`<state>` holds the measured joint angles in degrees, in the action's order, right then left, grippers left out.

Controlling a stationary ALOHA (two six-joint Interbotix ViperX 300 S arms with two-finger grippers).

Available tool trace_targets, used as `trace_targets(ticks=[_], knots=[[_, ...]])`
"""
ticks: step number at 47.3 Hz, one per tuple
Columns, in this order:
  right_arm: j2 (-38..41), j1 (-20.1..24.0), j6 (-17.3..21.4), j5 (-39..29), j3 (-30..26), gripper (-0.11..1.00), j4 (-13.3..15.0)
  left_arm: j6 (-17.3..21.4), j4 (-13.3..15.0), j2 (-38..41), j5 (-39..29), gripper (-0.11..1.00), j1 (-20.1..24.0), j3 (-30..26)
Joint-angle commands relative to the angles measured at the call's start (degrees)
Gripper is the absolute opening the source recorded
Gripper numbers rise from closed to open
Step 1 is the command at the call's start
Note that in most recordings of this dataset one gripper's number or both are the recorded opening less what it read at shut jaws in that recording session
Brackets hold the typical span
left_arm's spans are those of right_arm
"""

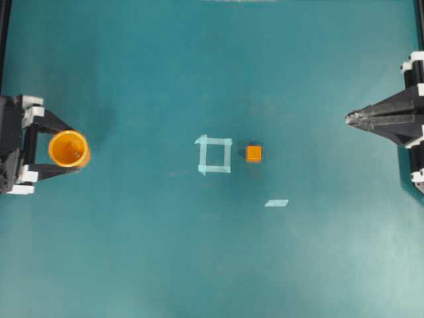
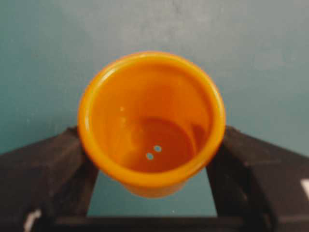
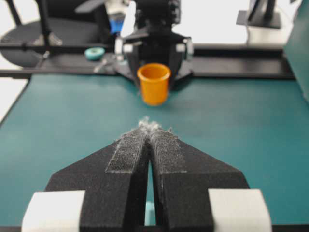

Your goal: Move the cup to the left with left arm.

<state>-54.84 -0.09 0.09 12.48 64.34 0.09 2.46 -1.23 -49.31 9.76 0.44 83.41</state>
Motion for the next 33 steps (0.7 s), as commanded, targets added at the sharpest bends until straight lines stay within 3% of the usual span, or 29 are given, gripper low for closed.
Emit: trace_targets(ticks=[1,33], knots=[[0.4,0.0,0.2,0.4,-1.7,-0.01,0.0,0.1,-0.2,-1.9,0.0,0.64,-0.1,-0.2],[0.4,0.0,0.1,0.4,-1.7,-0.01,0.0,0.4,-0.2,-0.4,-0.8,0.64,-0.1,0.4]])
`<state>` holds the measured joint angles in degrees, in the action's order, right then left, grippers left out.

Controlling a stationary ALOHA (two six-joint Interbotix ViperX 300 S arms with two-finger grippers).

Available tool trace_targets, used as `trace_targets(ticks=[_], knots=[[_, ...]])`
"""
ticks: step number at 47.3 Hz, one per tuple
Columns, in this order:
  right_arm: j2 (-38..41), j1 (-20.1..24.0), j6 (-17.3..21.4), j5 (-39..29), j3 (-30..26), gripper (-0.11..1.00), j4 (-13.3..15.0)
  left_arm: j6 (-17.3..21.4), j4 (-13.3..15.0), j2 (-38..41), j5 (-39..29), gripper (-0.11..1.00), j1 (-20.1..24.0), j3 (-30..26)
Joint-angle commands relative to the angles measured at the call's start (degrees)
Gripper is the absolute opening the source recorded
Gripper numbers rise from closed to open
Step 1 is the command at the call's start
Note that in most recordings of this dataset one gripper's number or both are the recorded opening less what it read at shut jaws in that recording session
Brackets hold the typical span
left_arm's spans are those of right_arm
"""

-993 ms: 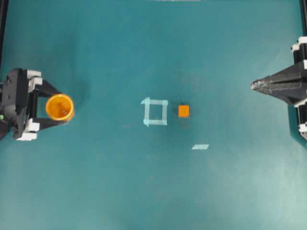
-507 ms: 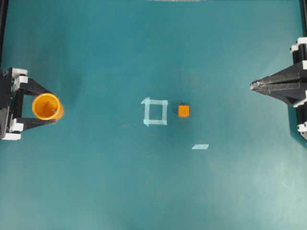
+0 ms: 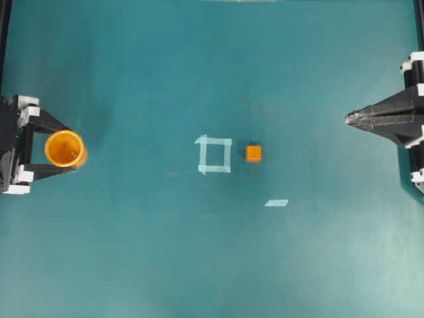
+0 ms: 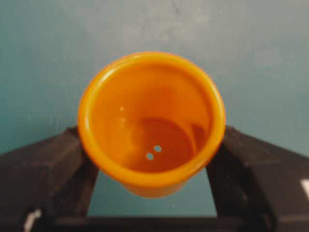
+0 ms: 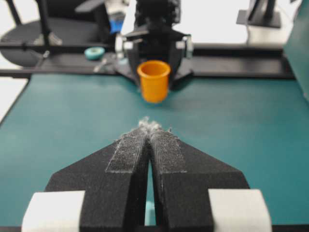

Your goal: Move the cup to the left with left arm.

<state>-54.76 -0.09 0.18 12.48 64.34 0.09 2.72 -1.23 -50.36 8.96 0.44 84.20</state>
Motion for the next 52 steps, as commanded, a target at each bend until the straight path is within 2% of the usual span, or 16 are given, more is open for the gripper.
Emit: trace_targets(ticks=[1,52], knots=[[0.3,0.0,0.0,0.4,-1.6,-0.01,0.0,0.2,-0.2,0.5,0.0,0.64,-0.1,-0.4],[1.6,0.0,0.0,-0.5,-1.3,-0.01,0.0,-0.3,0.0,0.2,-1.0,0.64,0.8,-0.5]])
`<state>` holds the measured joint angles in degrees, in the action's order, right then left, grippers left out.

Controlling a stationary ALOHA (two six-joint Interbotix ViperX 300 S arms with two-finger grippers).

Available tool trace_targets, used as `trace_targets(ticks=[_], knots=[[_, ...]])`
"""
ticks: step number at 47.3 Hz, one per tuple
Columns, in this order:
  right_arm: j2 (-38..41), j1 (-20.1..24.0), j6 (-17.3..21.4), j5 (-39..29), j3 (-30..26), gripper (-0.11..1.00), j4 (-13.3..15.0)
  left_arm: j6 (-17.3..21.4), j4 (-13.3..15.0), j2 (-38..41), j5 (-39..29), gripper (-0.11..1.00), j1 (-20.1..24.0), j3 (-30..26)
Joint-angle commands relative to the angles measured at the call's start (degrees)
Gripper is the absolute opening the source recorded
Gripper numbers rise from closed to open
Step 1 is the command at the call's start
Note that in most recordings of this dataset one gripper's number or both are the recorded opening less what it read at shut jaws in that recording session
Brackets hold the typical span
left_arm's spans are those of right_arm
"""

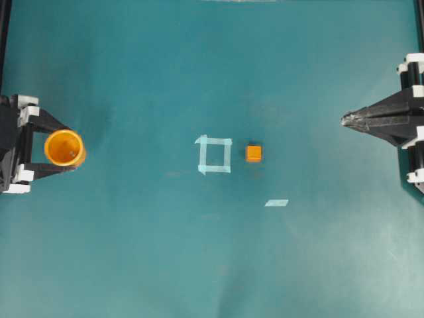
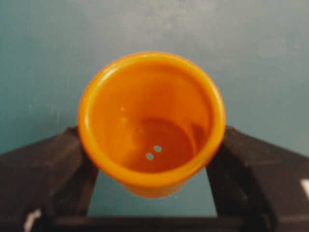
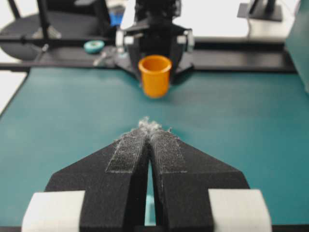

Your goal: Move the cup to the left with left arm.

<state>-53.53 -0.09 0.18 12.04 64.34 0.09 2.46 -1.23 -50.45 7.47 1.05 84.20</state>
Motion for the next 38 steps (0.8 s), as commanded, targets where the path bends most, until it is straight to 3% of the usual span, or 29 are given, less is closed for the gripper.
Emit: trace_targets(ticks=[1,38], knots=[[0.4,0.0,0.0,-0.3,-1.3,-0.01,0.0,0.0,-0.1,0.3,0.5,0.64,0.2,-0.5],[0.4,-0.1,0.1,-0.9,-1.3,-0.01,0.0,0.0,-0.1,0.4,1.0,0.64,0.2,-0.4]])
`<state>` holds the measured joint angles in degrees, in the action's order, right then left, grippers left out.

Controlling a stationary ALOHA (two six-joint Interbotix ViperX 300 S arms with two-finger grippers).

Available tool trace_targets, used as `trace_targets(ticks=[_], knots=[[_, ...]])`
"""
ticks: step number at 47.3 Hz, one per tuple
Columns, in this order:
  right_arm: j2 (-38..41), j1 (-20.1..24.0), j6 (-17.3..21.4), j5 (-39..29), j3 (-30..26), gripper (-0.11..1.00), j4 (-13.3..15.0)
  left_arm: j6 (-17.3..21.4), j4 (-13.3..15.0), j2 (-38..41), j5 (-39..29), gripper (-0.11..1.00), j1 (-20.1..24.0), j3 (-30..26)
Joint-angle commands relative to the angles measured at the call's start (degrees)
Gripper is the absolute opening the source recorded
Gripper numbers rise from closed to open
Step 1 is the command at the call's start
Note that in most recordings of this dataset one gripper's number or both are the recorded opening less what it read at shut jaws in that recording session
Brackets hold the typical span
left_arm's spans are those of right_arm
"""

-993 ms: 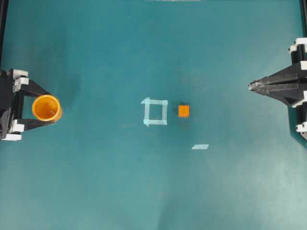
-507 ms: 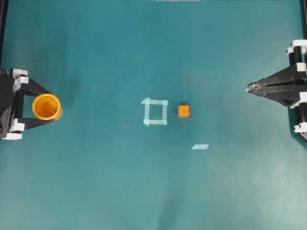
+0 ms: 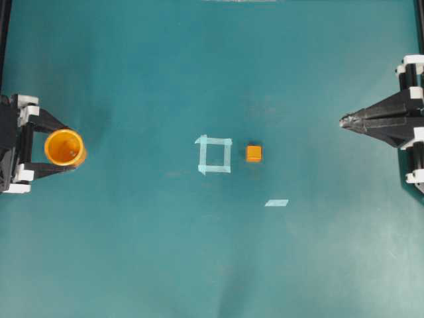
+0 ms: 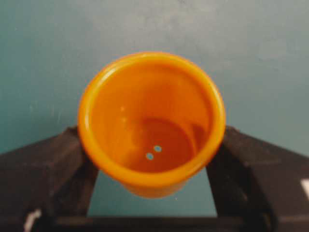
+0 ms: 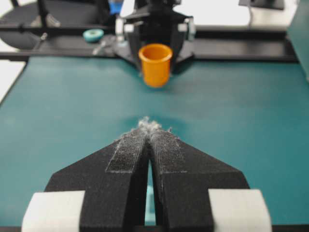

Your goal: Move the cup to the left with left arm.

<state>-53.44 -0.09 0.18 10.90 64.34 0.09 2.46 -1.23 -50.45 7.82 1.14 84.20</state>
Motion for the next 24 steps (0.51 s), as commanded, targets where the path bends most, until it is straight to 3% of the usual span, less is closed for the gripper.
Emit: trace_targets(ticks=[1,24], knots=[[0.2,-0.1,0.1,0.3,-1.3,-0.01,0.0,0.0,0.0,0.4,0.6,0.64,0.1,-0.4],[0.3,0.0,0.2,-0.4,-1.2,-0.01,-0.2,0.0,0.0,0.4,0.7,0.64,0.1,-0.4]])
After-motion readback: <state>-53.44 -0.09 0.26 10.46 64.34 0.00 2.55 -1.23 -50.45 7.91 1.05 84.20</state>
